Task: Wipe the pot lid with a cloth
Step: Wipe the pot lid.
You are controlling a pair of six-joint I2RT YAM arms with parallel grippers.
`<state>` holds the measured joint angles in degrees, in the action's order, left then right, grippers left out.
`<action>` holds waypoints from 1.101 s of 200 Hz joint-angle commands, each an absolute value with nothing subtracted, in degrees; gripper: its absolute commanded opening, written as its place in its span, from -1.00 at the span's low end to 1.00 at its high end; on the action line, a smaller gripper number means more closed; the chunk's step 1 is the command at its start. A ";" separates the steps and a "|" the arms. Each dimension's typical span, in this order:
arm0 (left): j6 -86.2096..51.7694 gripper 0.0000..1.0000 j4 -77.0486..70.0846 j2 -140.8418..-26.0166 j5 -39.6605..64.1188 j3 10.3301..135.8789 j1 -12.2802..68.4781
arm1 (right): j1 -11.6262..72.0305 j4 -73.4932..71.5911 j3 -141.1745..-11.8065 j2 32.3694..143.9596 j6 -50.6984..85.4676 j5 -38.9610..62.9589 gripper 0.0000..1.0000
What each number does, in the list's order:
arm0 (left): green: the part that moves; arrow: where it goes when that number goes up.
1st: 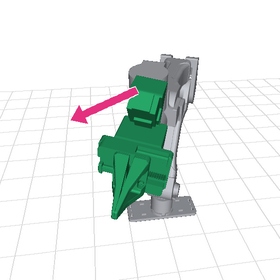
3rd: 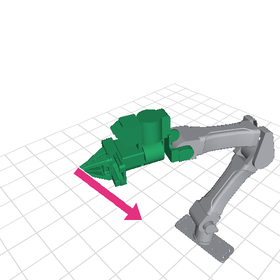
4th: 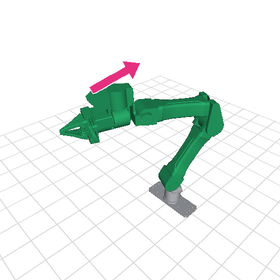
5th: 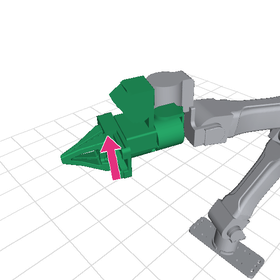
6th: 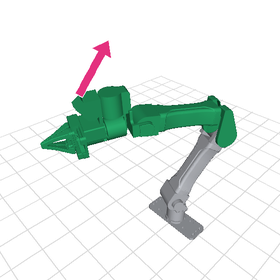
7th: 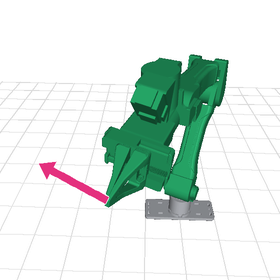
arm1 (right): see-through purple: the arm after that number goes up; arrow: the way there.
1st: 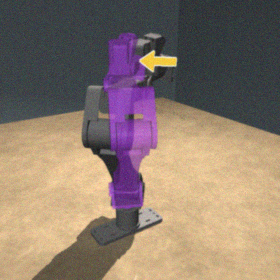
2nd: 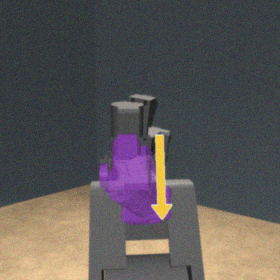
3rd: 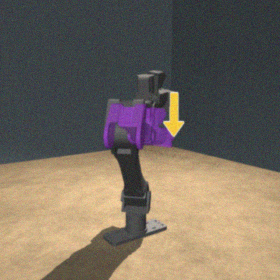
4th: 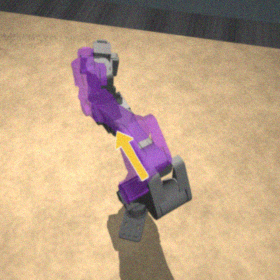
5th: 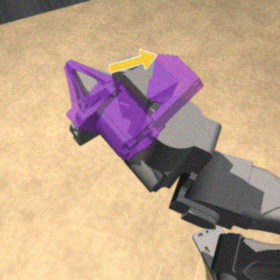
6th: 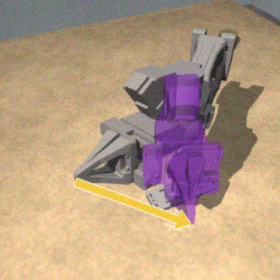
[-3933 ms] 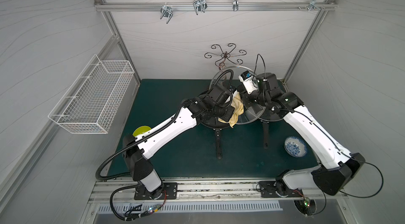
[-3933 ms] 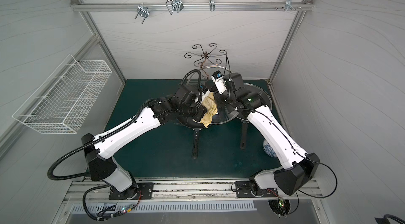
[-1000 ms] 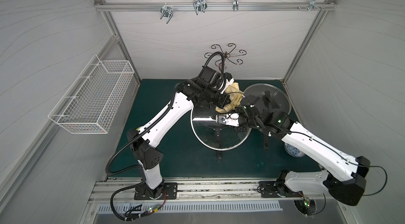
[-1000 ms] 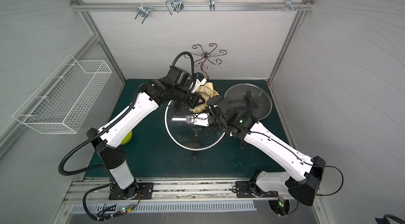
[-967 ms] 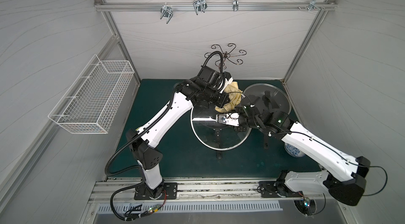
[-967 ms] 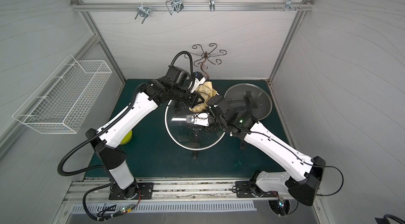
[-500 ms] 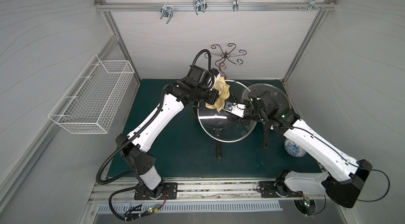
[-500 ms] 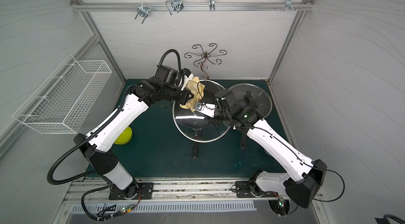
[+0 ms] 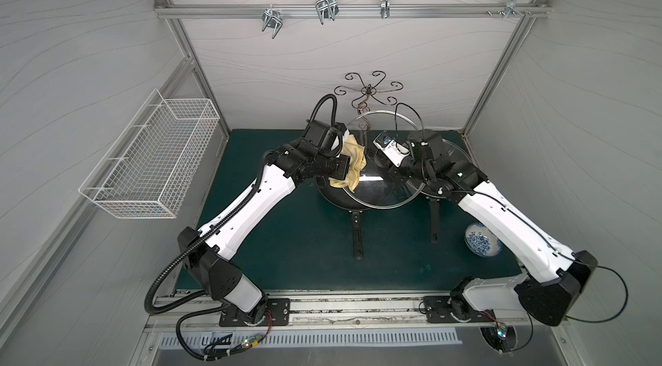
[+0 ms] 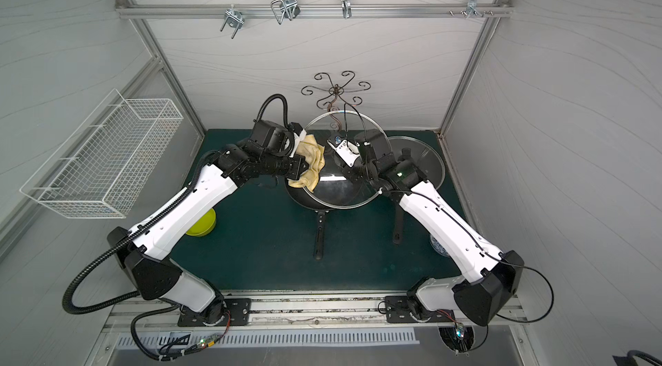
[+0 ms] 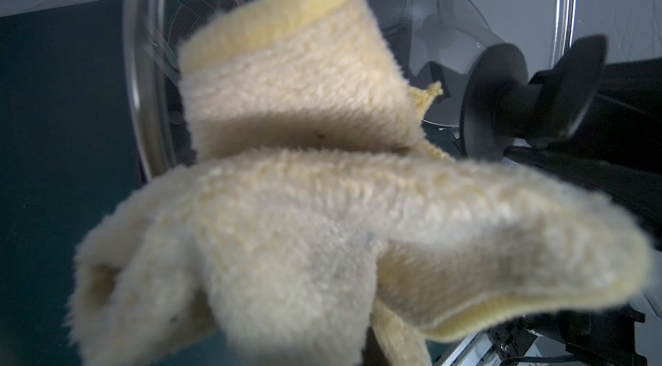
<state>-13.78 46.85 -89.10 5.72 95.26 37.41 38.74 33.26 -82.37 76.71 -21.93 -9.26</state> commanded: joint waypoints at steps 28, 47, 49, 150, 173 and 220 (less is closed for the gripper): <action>-17.25 -1.00 47.01 -92.97 1.90 97.86 44.54 | 38.03 20.50 -88.21 76.01 -16.46 -8.94 -1.00; -17.99 -1.00 46.81 -94.54 3.15 98.66 45.93 | 37.45 20.22 -88.33 76.00 -15.37 -8.68 -1.00; -18.12 -1.00 46.77 -94.65 3.16 98.65 45.96 | 37.40 20.22 -88.33 76.00 -15.20 -8.70 -1.00; -25.58 -1.00 46.70 -92.52 5.05 98.32 37.25 | 35.77 14.89 -81.12 71.47 -22.00 -0.03 -1.00; -23.38 -1.00 48.09 -92.20 3.87 100.00 35.81 | 35.86 14.24 -78.84 69.99 -26.46 3.60 -1.00; -20.49 -1.00 49.24 -93.20 4.31 102.90 33.01 | 38.55 17.31 -76.71 67.51 -36.34 3.67 -1.00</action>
<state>-22.31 50.06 -92.97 6.61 100.01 34.81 35.92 25.91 -74.26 73.76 -29.23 -1.63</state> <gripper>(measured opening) 0.085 0.338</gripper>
